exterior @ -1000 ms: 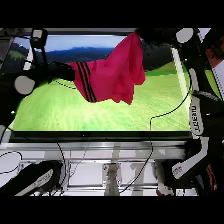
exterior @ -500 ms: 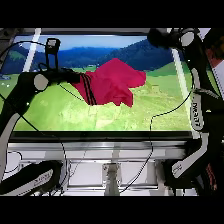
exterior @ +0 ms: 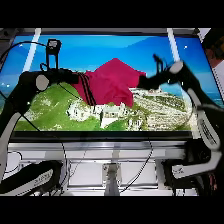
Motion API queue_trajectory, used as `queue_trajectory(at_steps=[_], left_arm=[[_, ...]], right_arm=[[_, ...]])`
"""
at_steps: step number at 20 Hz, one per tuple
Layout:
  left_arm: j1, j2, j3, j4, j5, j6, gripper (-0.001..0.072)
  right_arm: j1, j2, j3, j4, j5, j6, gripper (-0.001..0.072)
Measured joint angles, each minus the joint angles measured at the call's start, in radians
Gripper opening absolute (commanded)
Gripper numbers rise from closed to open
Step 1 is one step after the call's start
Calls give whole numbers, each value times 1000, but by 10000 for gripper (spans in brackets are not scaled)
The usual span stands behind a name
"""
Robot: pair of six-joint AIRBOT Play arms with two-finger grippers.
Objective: Fold the clothes and pants, and hang the long-sleeved shirts on hangers.
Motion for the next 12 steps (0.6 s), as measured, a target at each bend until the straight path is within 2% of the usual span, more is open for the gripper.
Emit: queue_trajectory(at_steps=[1, 2, 3, 4, 5, 9, 12], left_arm=[[1, 0, 0, 3, 0, 0, 7], [1, 0, 0, 6, 0, 0, 8], [1, 0, 0, 10, 0, 0, 8], [1, 0, 0, 10, 0, 0, 8], [1, 0, 0, 11, 0, 0, 8], [1, 0, 0, 14, 0, 0, 7], [1, 0, 0, 14, 0, 0, 8]], right_arm=[[13, 52, -112, 62, -56, -21, 14], [30, 98, -222, 115, -116, -37, 130], [46, 130, -307, 151, -172, -48, 351], [62, 156, -378, 190, -232, -53, 515], [76, 173, -428, 210, -283, -54, 556], [104, 205, -499, 258, -453, -54, 556], [111, 195, -497, 264, -519, -53, 556]])
